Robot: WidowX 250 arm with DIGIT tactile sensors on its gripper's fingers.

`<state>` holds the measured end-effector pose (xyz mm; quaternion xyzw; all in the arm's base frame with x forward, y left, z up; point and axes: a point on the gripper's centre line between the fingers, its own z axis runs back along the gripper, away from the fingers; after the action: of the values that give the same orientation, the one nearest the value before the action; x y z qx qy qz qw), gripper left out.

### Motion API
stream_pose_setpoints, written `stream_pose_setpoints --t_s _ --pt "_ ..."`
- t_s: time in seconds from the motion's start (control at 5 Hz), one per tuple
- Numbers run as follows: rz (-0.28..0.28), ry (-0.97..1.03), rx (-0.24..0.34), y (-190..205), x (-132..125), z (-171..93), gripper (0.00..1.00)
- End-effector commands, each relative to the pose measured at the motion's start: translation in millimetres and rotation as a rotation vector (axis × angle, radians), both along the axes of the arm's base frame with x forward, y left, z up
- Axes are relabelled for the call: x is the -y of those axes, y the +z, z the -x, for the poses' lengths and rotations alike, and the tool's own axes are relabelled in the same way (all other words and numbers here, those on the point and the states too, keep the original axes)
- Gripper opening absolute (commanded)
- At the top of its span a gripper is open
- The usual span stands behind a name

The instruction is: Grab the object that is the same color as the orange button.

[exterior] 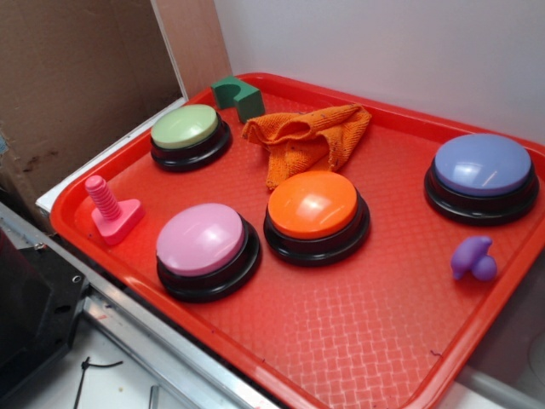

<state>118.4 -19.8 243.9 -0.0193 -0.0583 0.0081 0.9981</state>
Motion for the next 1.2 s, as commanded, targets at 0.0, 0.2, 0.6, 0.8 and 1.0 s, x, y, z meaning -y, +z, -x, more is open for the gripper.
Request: stream_pose_setpoints --t_s 0.0,0.2,0.6,0.8,1.0 --pt "0.000 0.000 0.000 0 0 0 1.00" --pt "0.029 0.096 -0.008 5 -10 -37 1.00" --pt "0.034 0.234 -0.061 13 -24 -128 1.00" --pt "-0.003 0.275 -0.114 8 -20 -160 1.00" --pt "-0.048 0.358 -0.159 -12 1 -174 1.00"
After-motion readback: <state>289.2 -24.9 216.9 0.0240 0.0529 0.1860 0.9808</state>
